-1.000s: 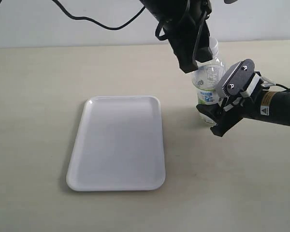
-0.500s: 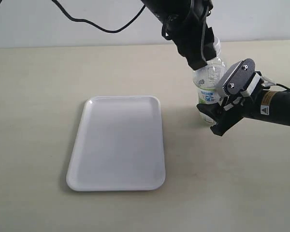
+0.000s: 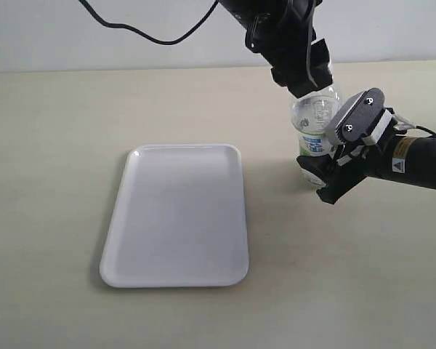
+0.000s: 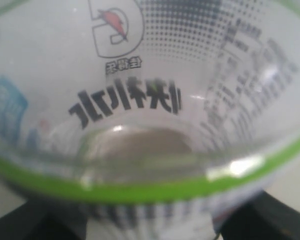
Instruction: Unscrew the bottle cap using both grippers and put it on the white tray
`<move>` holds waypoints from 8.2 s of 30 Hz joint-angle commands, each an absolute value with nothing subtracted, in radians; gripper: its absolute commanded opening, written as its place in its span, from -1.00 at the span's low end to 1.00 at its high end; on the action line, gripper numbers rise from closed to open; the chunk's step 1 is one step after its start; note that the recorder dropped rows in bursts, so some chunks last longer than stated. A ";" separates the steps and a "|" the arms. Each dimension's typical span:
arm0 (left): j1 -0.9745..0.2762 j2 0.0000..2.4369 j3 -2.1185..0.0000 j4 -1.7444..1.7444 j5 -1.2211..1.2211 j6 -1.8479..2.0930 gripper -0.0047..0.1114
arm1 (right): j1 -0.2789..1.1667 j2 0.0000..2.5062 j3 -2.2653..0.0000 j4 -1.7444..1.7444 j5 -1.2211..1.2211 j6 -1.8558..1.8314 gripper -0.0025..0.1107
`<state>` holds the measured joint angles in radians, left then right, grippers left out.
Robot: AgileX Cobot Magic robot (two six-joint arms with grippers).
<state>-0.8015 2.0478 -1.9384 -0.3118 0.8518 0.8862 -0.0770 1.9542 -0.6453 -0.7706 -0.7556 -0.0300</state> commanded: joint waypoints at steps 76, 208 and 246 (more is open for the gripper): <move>-0.807 2.052 -1.941 -0.277 0.863 1.564 0.26 | -0.082 1.943 -0.646 -0.759 -0.746 -0.070 -0.96; -0.807 2.049 -1.941 -0.273 0.896 1.548 0.10 | -0.082 1.945 -0.646 -0.760 -0.753 -0.232 -0.96; -0.807 2.048 -1.941 -0.257 0.948 0.827 -0.92 | -0.082 1.945 -0.646 -0.733 -0.755 -0.193 -0.96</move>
